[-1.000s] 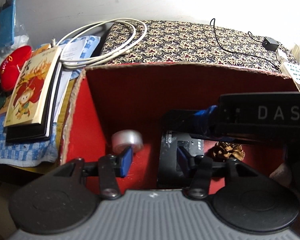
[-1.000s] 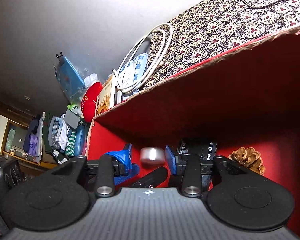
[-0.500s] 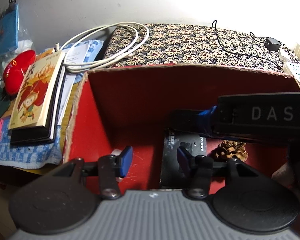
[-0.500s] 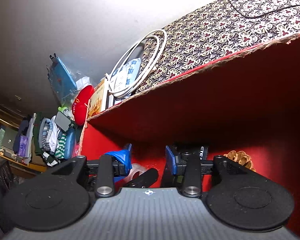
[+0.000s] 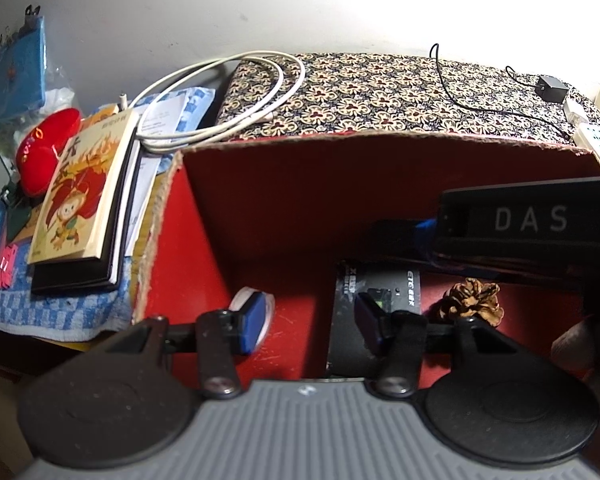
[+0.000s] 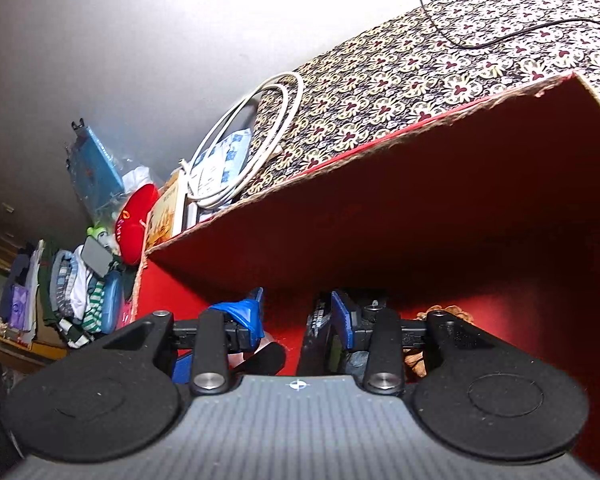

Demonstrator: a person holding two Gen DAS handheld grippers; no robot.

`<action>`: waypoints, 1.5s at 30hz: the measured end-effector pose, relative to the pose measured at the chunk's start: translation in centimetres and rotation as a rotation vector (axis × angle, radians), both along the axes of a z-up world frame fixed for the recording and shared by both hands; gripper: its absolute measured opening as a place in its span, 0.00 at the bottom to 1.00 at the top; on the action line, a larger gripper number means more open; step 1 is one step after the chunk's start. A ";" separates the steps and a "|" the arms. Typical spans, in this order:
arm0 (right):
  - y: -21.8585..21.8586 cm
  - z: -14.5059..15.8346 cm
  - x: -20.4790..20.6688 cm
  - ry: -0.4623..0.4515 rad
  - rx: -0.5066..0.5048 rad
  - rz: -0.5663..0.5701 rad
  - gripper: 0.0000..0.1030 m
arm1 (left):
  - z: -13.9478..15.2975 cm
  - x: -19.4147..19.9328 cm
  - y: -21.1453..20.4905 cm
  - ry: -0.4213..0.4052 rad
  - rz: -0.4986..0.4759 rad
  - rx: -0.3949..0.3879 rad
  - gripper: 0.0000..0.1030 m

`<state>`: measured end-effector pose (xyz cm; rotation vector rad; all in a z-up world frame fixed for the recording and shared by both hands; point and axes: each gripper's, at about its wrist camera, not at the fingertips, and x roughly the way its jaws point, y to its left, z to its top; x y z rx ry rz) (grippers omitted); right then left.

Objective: Organize rigid objects
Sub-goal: 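Lower the tape roll onto the box floor and open the right gripper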

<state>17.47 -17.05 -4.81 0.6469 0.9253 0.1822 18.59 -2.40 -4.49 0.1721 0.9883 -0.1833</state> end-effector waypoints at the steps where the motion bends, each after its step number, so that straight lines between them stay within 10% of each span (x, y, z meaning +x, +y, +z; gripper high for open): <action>1: 0.0 0.0 -0.1 -0.001 -0.006 -0.007 0.21 | 0.0 0.0 0.0 -0.001 0.001 0.002 0.54; 45: -0.7 5.4 -12.6 -0.230 -0.096 -0.018 0.21 | 6.1 -10.3 -0.4 -0.110 0.021 0.044 0.71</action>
